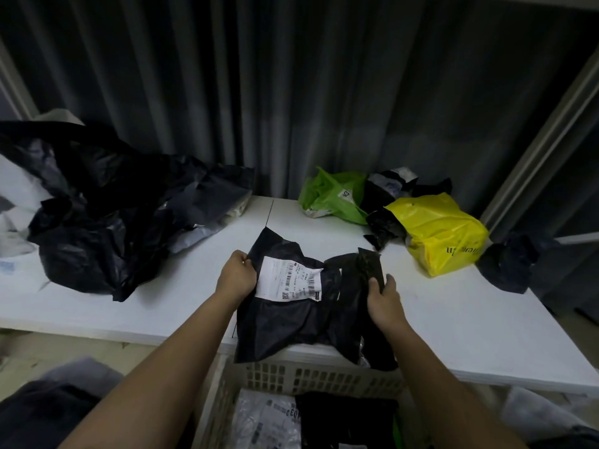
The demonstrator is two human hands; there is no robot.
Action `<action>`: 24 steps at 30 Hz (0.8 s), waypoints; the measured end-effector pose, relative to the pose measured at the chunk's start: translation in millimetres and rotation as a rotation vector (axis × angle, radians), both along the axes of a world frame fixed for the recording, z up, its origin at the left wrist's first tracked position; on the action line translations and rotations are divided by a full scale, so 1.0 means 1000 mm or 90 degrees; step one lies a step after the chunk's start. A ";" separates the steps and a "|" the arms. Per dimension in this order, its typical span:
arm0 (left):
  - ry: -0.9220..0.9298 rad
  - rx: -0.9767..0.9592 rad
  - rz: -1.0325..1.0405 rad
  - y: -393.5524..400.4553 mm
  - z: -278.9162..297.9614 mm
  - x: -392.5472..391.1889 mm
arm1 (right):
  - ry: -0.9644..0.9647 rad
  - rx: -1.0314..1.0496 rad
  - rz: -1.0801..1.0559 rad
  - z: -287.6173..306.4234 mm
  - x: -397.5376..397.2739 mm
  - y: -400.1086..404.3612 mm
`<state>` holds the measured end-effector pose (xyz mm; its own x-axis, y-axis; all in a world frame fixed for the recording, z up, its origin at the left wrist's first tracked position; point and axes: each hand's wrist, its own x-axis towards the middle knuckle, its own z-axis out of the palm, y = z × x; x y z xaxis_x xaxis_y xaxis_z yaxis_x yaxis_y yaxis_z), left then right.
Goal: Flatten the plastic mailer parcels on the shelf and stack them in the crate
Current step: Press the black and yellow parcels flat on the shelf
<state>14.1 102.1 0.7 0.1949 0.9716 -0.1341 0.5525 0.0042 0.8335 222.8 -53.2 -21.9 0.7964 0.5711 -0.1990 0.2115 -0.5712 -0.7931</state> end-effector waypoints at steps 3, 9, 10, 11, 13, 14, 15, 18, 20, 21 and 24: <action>0.026 0.006 -0.003 0.008 -0.004 0.001 | 0.058 0.060 -0.021 -0.006 0.002 0.006; 0.046 0.031 0.072 0.027 -0.006 0.003 | 0.018 0.128 -0.127 -0.011 0.018 0.014; 0.048 0.031 0.081 0.030 -0.007 0.002 | 0.003 0.132 -0.132 -0.010 0.019 0.014; 0.050 0.027 0.088 0.034 -0.008 0.003 | -0.011 0.131 -0.135 -0.010 0.022 0.014; 0.056 0.016 0.096 0.038 -0.011 0.006 | -0.035 0.110 -0.126 -0.013 0.027 0.015; 0.060 0.007 0.097 0.038 -0.011 0.007 | -0.047 0.090 -0.111 -0.015 0.028 0.015; 0.064 0.003 0.100 0.035 -0.009 0.009 | -0.055 0.067 -0.097 -0.017 0.029 0.016; 0.156 0.120 0.109 0.025 -0.006 0.020 | -0.082 0.015 -0.056 -0.023 0.034 0.020; 0.236 0.322 0.027 0.015 -0.008 0.028 | -0.112 -0.003 -0.031 -0.026 0.038 0.023; 0.255 0.401 -0.037 0.010 -0.010 0.032 | -0.127 -0.011 -0.022 -0.027 0.039 0.025; 0.343 0.477 -0.189 -0.005 -0.005 0.046 | -0.210 -0.036 -0.032 -0.023 0.036 0.030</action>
